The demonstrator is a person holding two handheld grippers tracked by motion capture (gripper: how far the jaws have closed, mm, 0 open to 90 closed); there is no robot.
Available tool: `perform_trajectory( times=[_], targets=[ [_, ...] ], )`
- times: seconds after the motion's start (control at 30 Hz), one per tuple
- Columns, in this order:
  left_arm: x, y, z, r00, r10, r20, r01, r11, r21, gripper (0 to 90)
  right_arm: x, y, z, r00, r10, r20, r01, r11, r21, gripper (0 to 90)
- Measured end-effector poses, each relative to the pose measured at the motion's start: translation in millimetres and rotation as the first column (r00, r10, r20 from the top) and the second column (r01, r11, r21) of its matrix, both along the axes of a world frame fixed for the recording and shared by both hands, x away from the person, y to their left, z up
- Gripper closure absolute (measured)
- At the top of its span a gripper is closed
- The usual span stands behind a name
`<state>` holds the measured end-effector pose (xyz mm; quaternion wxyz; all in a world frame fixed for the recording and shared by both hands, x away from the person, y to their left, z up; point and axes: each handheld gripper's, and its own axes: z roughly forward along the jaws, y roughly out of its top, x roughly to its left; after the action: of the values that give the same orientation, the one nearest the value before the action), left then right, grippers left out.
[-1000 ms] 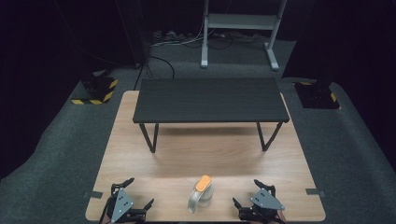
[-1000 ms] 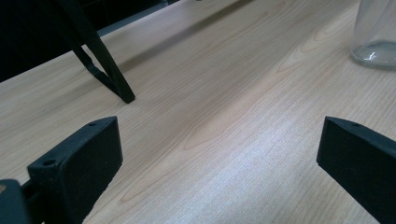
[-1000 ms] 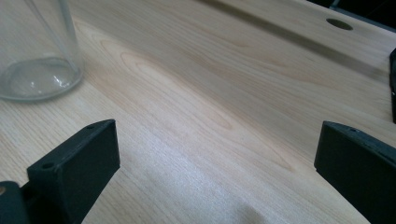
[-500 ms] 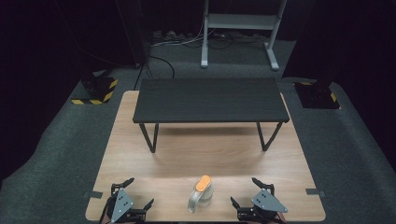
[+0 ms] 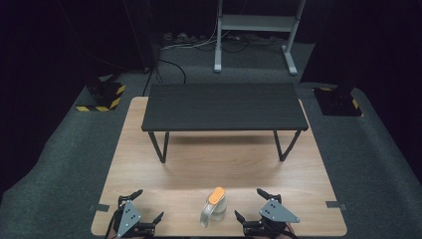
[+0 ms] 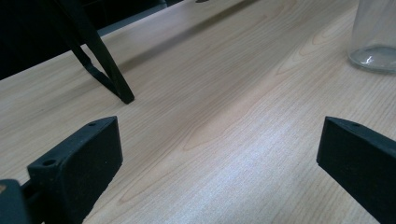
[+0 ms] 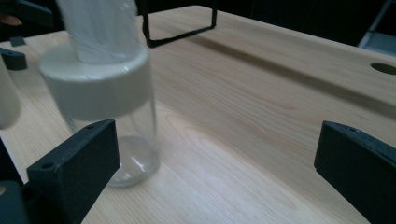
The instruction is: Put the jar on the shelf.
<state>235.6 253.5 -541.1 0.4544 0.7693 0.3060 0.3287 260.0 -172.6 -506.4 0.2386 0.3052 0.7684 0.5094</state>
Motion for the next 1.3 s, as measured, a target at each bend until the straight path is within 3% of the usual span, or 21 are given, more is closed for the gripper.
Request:
perform_trajectory(
  times=[0.47, 1.0, 1.3],
  targets=[
    [-0.1, 0.6, 0.0, 1.0, -0.003, 0.001, 0.003, 1.0, -0.007, 0.6, -5.9, 30.6, 3.8, 0.9983, 0.057, 0.005, -0.057, 0.9978, 0.032, 0.0],
    [-0.2, 1.8, 0.1, 1.0, -0.008, 0.003, 0.008, 0.9998, -0.017, 0.6, 1.3, 60.3, -2.7, 0.9936, 0.113, 0.0, -0.113, 0.9924, 0.049, 0.2],
    [-0.4, 1.5, -0.1, 1.0, -0.008, 0.004, 0.008, 0.9998, -0.019, 0.6, 7.0, 69.6, -6.8, 0.9908, 0.135, -0.005, -0.135, 0.9881, 0.075, 9.1]
  ],
)
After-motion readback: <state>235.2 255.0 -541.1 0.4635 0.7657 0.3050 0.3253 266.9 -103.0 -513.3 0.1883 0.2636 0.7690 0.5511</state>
